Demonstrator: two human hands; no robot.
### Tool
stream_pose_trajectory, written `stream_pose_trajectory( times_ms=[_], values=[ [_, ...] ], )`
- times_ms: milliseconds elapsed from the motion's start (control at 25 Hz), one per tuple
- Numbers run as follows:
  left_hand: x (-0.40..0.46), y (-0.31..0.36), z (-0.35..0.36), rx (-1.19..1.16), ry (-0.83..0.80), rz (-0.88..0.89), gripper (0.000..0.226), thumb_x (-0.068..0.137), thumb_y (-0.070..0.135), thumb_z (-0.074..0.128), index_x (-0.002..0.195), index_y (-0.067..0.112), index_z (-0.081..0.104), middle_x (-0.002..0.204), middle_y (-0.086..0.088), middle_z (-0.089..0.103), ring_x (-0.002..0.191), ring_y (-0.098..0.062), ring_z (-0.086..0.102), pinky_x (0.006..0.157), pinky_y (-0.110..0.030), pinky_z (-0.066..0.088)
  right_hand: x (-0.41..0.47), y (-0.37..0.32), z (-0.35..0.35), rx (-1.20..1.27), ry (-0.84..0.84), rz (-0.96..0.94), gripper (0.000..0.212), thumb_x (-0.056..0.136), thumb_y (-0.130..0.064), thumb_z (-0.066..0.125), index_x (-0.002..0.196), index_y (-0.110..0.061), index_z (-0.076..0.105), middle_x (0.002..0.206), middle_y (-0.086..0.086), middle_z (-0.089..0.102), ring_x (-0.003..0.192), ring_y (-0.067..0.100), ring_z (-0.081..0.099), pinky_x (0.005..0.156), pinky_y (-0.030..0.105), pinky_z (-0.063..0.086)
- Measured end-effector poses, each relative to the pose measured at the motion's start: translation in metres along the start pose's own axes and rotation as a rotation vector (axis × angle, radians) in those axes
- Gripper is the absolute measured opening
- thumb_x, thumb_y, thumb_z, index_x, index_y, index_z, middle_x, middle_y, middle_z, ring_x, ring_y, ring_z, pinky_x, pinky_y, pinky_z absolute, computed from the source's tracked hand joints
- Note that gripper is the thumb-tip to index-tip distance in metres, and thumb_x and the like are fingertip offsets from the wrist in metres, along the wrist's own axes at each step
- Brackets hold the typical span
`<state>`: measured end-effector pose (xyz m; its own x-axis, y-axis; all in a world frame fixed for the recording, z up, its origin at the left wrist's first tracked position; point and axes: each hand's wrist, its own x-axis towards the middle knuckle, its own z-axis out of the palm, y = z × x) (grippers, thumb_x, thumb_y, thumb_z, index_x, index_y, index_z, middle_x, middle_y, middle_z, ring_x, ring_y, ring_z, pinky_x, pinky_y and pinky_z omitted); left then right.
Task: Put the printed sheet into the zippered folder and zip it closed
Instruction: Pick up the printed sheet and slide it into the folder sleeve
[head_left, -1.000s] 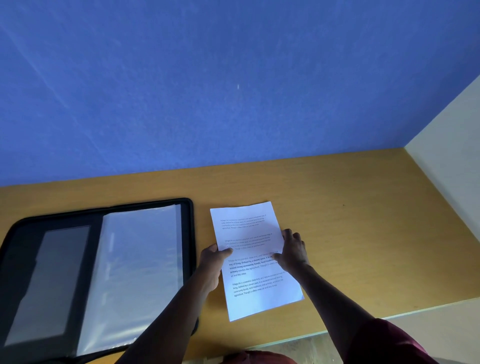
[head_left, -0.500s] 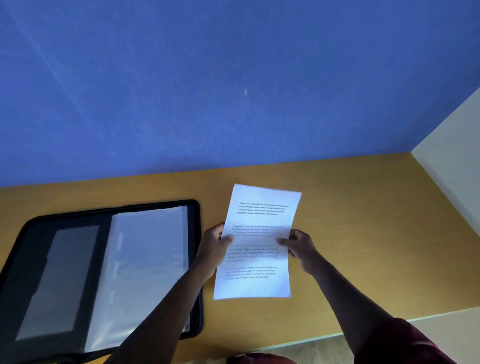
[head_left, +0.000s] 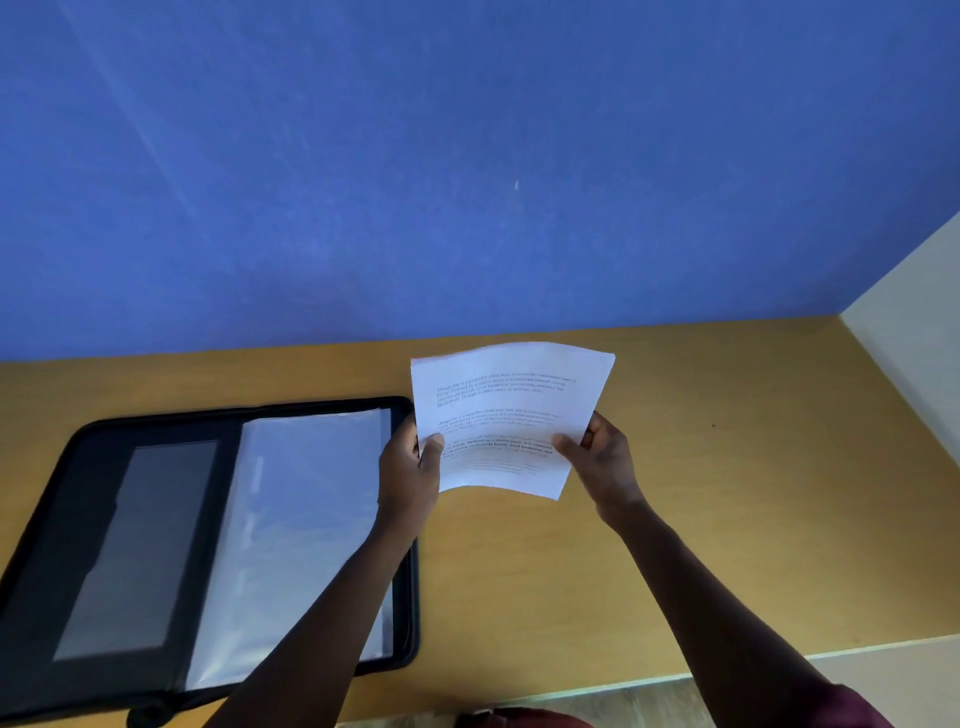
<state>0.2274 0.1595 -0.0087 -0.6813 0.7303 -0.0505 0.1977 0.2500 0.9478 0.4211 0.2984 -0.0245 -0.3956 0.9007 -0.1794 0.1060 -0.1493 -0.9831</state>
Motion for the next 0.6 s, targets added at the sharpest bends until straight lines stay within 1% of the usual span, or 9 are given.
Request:
stream_pose_trajectory(
  times_ms=[120, 240, 320, 440, 560, 600],
  values=[
    [-0.004, -0.008, 0.000, 0.041, 0.004, -0.011, 0.027, 0.098, 0.016, 0.054, 0.124, 0.014, 0.062, 0.118, 0.002, 0.070, 0.104, -0.016, 0.065, 0.084, -0.037, 0.057, -0.005, 0.007, 0.002, -0.106, 0.007, -0.008, 0.025, 0.087, 0.000, 0.065, 0.097, -0.024, 0.068, 0.089, -0.009, 0.076, 0.076, 0.003, 0.067, 0.065, 0.019, 0.054],
    [-0.004, -0.009, 0.000, 0.057, 0.022, 0.002, 0.022, 0.098, 0.016, 0.055, 0.118, 0.013, 0.064, 0.112, 0.004, 0.071, 0.099, -0.015, 0.067, 0.074, -0.027, 0.053, -0.005, 0.005, 0.004, -0.175, 0.029, -0.018, 0.024, 0.086, -0.003, 0.066, 0.091, -0.026, 0.068, 0.086, -0.014, 0.075, 0.073, 0.000, 0.066, 0.062, 0.017, 0.053],
    [-0.002, -0.008, 0.000, 0.057, 0.039, 0.020, 0.022, 0.098, 0.017, 0.055, 0.118, 0.014, 0.065, 0.110, 0.005, 0.071, 0.096, -0.012, 0.066, 0.071, -0.024, 0.050, -0.003, 0.002, 0.004, -0.181, 0.049, -0.032, 0.024, 0.086, -0.003, 0.066, 0.090, -0.026, 0.068, 0.085, -0.014, 0.075, 0.073, 0.000, 0.067, 0.062, 0.016, 0.053],
    [-0.002, -0.010, 0.001, 0.083, 0.037, 0.014, 0.021, 0.098, 0.018, 0.056, 0.117, 0.015, 0.064, 0.108, 0.007, 0.070, 0.093, -0.008, 0.065, 0.068, -0.021, 0.049, -0.002, 0.001, 0.002, -0.181, 0.048, -0.035, 0.023, 0.086, -0.004, 0.067, 0.091, -0.026, 0.069, 0.088, -0.009, 0.076, 0.077, 0.005, 0.068, 0.065, 0.021, 0.055],
    [-0.003, -0.015, 0.006, 0.166, 0.008, -0.024, 0.013, 0.098, 0.019, 0.056, 0.107, 0.014, 0.064, 0.098, 0.011, 0.067, 0.082, 0.002, 0.061, 0.060, -0.014, 0.043, -0.004, 0.008, 0.001, -0.185, 0.033, 0.006, 0.020, 0.087, -0.005, 0.066, 0.093, -0.024, 0.068, 0.091, -0.007, 0.075, 0.082, 0.013, 0.069, 0.067, 0.024, 0.056],
    [-0.004, -0.016, 0.007, 0.189, 0.007, -0.040, 0.010, 0.097, 0.019, 0.056, 0.103, 0.015, 0.063, 0.094, 0.012, 0.066, 0.079, 0.003, 0.060, 0.057, -0.014, 0.042, -0.005, 0.009, 0.001, -0.190, 0.031, 0.013, 0.020, 0.088, -0.006, 0.066, 0.093, -0.024, 0.068, 0.092, -0.007, 0.075, 0.083, 0.014, 0.069, 0.068, 0.026, 0.056]
  ],
)
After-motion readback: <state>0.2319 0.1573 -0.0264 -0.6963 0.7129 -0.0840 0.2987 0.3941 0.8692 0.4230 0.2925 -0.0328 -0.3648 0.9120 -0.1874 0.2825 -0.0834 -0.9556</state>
